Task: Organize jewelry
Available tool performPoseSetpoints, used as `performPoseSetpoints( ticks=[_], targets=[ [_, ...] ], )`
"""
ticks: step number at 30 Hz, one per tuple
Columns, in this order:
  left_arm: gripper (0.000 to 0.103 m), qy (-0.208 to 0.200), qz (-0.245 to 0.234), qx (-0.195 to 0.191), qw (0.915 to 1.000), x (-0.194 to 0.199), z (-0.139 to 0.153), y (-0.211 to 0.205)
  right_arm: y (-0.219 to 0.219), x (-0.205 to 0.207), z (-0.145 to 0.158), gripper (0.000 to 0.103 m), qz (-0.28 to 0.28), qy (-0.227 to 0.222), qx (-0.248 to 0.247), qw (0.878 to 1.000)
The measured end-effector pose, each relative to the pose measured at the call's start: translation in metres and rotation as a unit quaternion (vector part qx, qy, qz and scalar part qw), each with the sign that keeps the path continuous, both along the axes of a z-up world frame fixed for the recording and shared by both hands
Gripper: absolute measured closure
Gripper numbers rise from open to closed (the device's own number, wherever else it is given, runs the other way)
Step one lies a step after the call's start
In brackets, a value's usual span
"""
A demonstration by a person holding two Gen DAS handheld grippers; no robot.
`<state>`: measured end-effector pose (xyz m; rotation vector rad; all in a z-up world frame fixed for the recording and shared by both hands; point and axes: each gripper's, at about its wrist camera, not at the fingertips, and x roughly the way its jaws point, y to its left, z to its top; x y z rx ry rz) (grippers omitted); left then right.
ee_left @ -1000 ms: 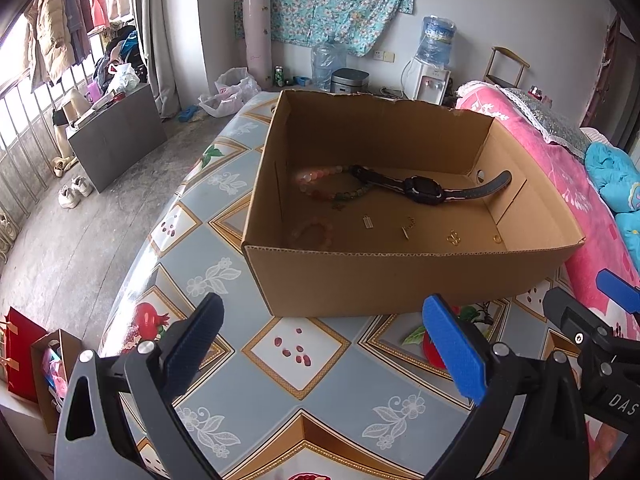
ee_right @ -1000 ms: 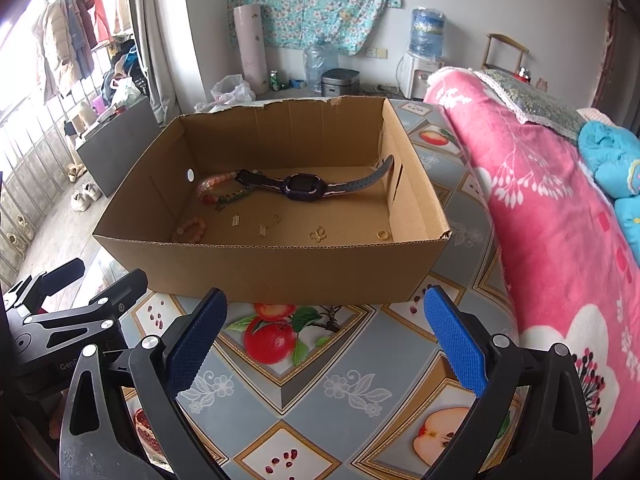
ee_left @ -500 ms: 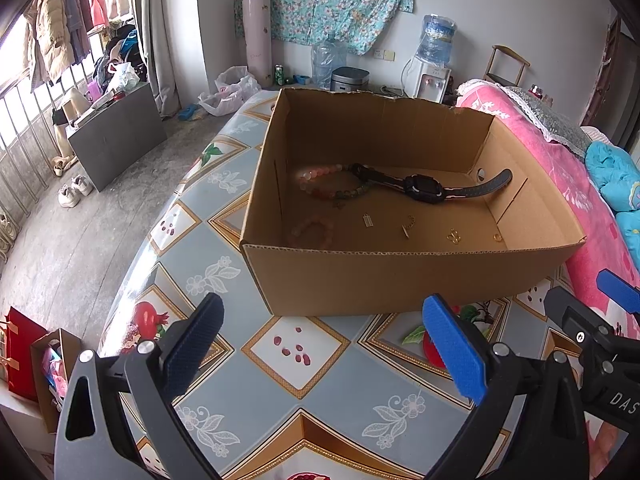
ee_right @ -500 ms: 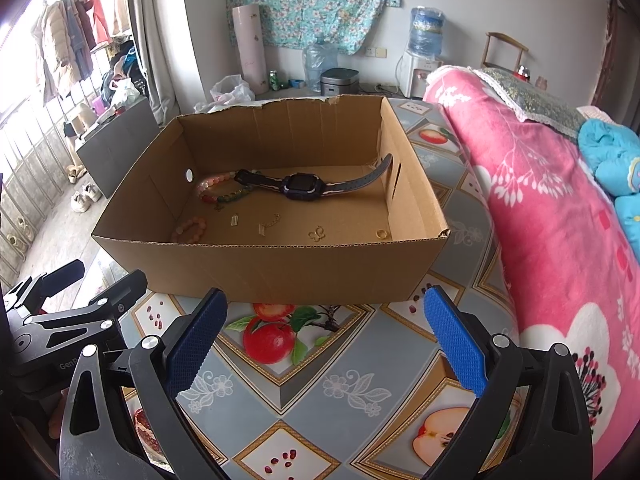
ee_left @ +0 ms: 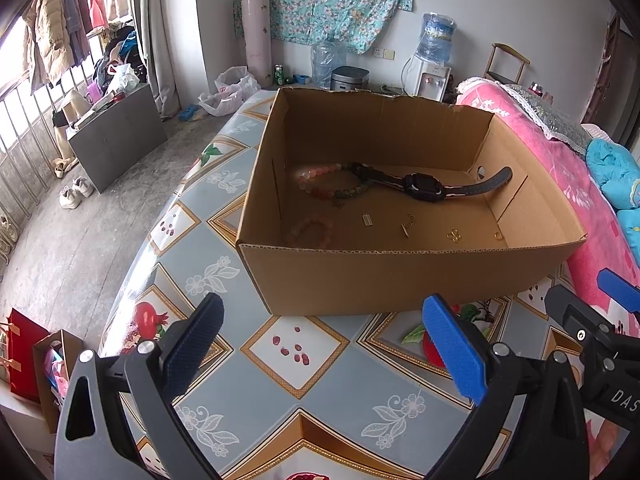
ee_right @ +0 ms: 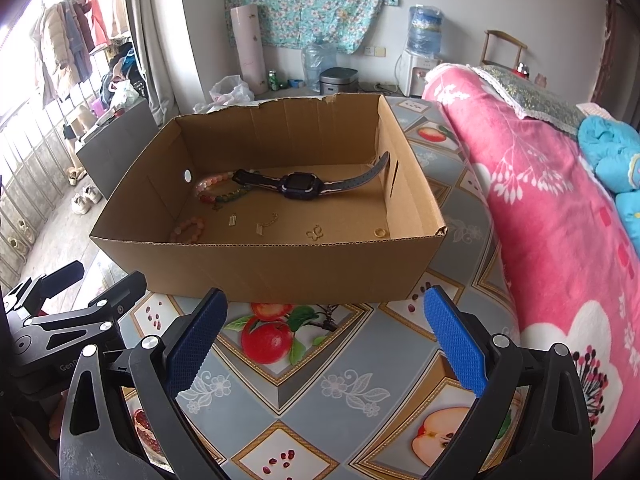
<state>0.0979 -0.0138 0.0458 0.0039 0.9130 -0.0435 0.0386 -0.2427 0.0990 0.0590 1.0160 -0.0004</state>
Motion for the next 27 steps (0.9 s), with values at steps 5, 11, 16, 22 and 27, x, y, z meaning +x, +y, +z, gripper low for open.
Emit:
performPoseSetpoints(
  ticks=[5, 11, 16, 22, 27],
  targets=[
    [0.005, 0.0, 0.0, 0.0, 1.0, -0.0001, 0.0002, 0.0003, -0.0008, -0.0004, -0.0003, 0.008, -0.001, 0.0, 0.001, 1.0],
    [0.005, 0.0, -0.001, 0.0, 1.0, 0.0002, 0.0005, 0.0002, -0.0015, -0.0004, -0.0003, 0.008, 0.0, -0.001, 0.001, 1.0],
    [0.005, 0.0, 0.0, 0.001, 1.0, -0.0015, -0.0012, -0.0005, -0.002, 0.0, -0.0002, 0.008, 0.0, -0.001, 0.0, 1.0],
    [0.005, -0.002, 0.0, 0.001, 1.0, -0.0029, 0.0002, -0.0042, -0.0039, -0.0017, -0.0003, 0.008, -0.004, -0.002, -0.001, 1.0],
    [0.005, -0.003, 0.0, 0.001, 1.0, -0.0034, 0.0006, -0.0049, -0.0038, -0.0017, 0.0003, 0.008, -0.006, -0.003, -0.001, 1.0]
  ],
)
